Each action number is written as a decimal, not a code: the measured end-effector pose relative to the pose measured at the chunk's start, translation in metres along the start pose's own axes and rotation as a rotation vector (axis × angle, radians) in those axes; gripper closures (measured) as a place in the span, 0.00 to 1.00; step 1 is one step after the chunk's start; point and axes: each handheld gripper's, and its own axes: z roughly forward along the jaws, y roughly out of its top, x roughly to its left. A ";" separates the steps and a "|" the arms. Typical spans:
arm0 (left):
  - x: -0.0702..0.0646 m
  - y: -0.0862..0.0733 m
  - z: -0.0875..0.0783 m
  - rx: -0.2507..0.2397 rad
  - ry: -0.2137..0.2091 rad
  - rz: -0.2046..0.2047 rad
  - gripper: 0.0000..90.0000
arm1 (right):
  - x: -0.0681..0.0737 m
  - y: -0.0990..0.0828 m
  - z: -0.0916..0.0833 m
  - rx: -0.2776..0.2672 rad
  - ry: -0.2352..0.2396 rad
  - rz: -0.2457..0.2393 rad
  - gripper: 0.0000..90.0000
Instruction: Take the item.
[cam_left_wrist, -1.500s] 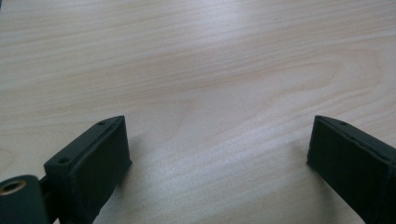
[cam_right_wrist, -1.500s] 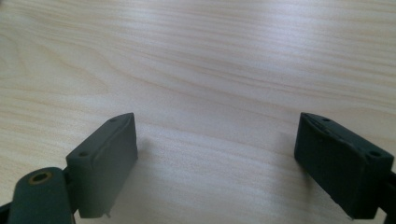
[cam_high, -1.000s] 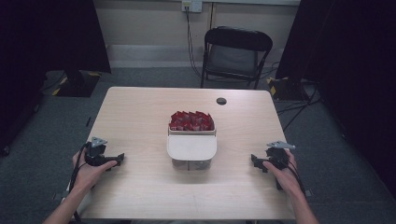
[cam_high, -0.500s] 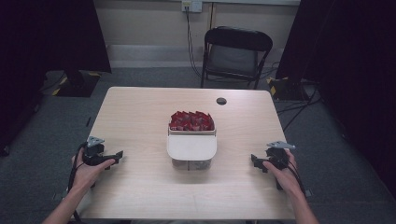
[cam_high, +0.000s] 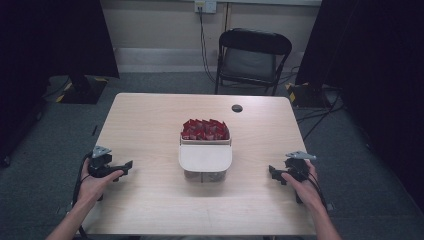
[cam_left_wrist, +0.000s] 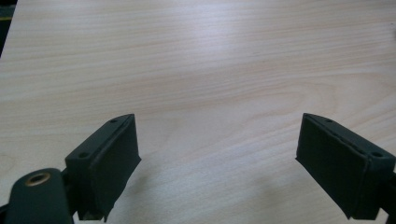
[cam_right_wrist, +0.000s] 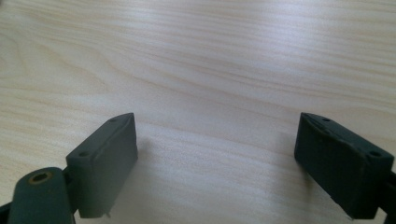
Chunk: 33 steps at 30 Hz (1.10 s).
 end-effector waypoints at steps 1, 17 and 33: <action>-0.001 0.001 -0.001 -0.007 -0.012 0.000 0.14 | 0.000 0.000 0.000 0.000 0.000 0.000 0.14; -0.017 0.012 -0.012 -0.084 -0.077 -0.012 0.17 | 0.000 0.000 0.000 0.000 0.000 0.000 0.14; -0.042 0.025 -0.020 -0.140 -0.143 0.046 0.18 | 0.000 0.000 0.000 0.000 0.000 0.000 0.14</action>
